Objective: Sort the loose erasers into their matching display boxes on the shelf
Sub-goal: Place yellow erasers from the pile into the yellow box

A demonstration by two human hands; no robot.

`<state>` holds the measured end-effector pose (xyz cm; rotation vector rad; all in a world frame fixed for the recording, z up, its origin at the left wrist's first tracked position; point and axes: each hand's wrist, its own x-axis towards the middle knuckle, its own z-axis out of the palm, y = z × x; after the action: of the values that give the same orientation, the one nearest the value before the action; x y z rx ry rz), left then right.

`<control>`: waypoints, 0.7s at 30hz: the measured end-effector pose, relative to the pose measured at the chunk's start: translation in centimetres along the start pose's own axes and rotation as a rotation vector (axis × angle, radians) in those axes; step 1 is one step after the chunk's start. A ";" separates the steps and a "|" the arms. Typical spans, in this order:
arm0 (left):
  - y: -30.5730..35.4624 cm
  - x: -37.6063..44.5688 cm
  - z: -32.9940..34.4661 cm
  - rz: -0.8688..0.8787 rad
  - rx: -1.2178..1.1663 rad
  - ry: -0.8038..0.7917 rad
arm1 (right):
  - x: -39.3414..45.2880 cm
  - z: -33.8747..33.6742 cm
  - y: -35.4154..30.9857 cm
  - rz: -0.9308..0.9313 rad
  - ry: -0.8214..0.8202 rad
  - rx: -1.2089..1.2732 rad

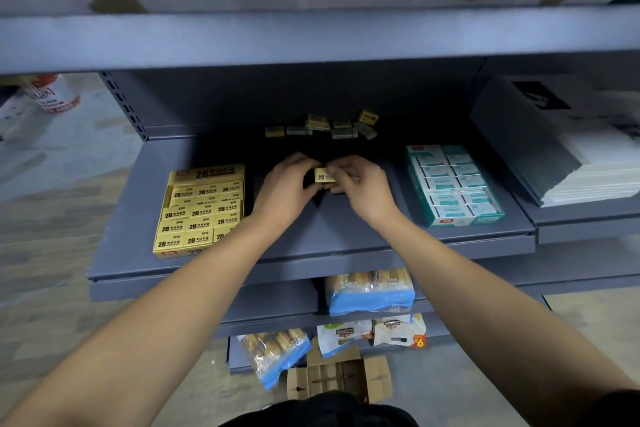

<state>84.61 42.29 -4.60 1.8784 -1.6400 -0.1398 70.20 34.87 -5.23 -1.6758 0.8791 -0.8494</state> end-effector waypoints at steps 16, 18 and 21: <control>-3.2 -2.3 -4.6 -0.166 0.096 0.137 | 0.9 3.4 -1.4 -0.565 -0.060 -0.429; -4.7 -3.7 -6.3 -0.238 0.145 0.174 | 1.1 5.4 -2.1 -0.567 -0.103 -0.423; -6.9 -6.3 -9.0 -0.328 0.210 0.220 | 1.2 9.2 -3.2 -0.570 -0.183 -0.433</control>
<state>93.37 51.75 -2.99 2.2260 -1.2316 0.1049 79.18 38.68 -4.14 -2.4071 0.4758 -0.8956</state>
